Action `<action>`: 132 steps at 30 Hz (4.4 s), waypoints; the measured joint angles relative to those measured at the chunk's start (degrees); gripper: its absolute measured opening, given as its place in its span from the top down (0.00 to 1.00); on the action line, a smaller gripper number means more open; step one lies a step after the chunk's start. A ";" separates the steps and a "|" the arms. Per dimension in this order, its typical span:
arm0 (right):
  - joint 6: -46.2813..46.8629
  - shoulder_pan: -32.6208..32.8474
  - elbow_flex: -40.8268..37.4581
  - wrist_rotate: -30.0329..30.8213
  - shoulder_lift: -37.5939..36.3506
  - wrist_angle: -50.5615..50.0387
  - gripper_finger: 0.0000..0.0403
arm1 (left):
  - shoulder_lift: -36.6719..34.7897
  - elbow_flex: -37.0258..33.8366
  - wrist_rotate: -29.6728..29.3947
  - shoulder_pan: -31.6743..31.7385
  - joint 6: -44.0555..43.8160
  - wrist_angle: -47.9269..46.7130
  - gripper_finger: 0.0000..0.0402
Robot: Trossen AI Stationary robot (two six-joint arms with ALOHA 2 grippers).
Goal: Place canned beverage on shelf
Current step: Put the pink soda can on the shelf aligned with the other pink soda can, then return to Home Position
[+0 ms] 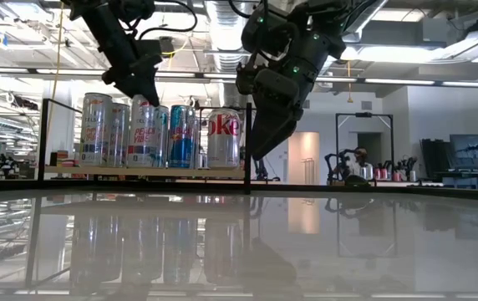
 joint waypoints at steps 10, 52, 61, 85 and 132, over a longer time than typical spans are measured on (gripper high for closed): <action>-0.13 0.02 0.00 0.00 0.00 0.33 0.21 | -0.04 0.07 4.40 0.18 9.60 -1.19 0.41; -0.09 0.55 0.00 0.00 0.00 1.60 0.21 | -1.61 -0.54 15.62 6.47 13.02 -0.55 0.41; -0.09 0.52 -0.02 0.00 0.00 1.60 0.21 | -1.66 -0.59 15.60 6.51 13.35 -0.82 0.36; -0.11 0.39 -0.02 0.00 0.00 1.61 0.21 | -2.17 -0.40 11.07 6.14 13.63 -0.73 0.21; -5.37 -2.35 -42.90 -1.58 -53.21 39.09 0.96 | -25.57 -26.15 13.14 -34.97 10.53 38.79 0.63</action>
